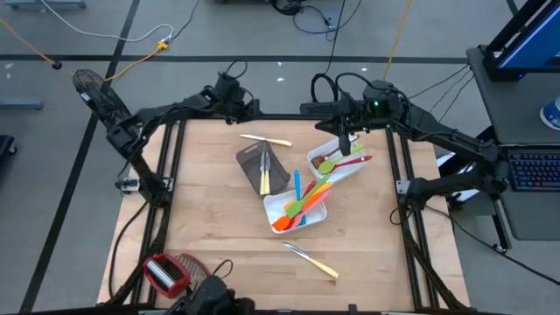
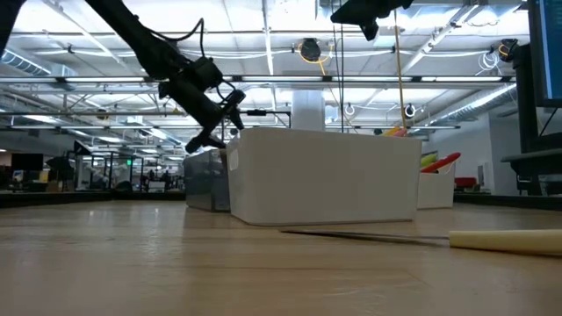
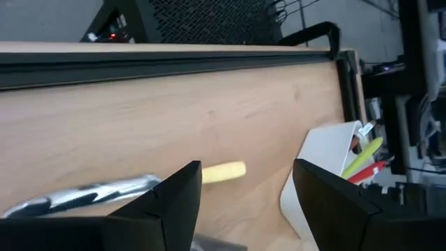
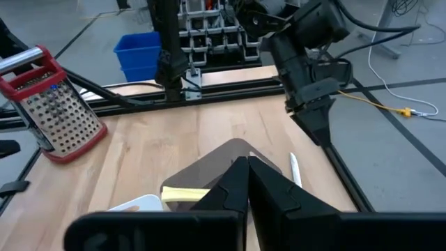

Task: Pick & Place Kitchen Items
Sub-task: Put the white table knife into the black bin

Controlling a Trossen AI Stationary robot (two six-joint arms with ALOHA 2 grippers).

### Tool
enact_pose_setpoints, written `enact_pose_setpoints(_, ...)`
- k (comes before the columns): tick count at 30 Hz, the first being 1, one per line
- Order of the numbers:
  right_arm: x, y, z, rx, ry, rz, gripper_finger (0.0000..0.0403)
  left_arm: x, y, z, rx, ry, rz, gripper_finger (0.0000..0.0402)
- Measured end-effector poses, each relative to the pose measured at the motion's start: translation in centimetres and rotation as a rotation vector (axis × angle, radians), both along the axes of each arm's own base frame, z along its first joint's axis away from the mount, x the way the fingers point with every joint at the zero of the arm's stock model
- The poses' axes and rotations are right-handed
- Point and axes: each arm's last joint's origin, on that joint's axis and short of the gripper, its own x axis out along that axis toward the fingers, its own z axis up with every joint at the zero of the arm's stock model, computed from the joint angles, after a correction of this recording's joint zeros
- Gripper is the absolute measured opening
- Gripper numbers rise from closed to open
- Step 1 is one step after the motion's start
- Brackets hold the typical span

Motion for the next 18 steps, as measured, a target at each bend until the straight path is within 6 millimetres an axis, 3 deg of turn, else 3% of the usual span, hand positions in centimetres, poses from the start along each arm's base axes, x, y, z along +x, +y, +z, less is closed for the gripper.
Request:
enact_pose_setpoints(8,0.0,0.0,-0.1,0.003,0.008,-0.002,0.0004,0.9,0.2,0.4,0.127,-0.016,-0.075,0.0232)
enact_pose_setpoints(18,0.0,0.0,-0.1,0.004,0.009,-0.002,0.0004,6.4,-3.4,5.9,0.56,0.166,-0.228,0.0232)
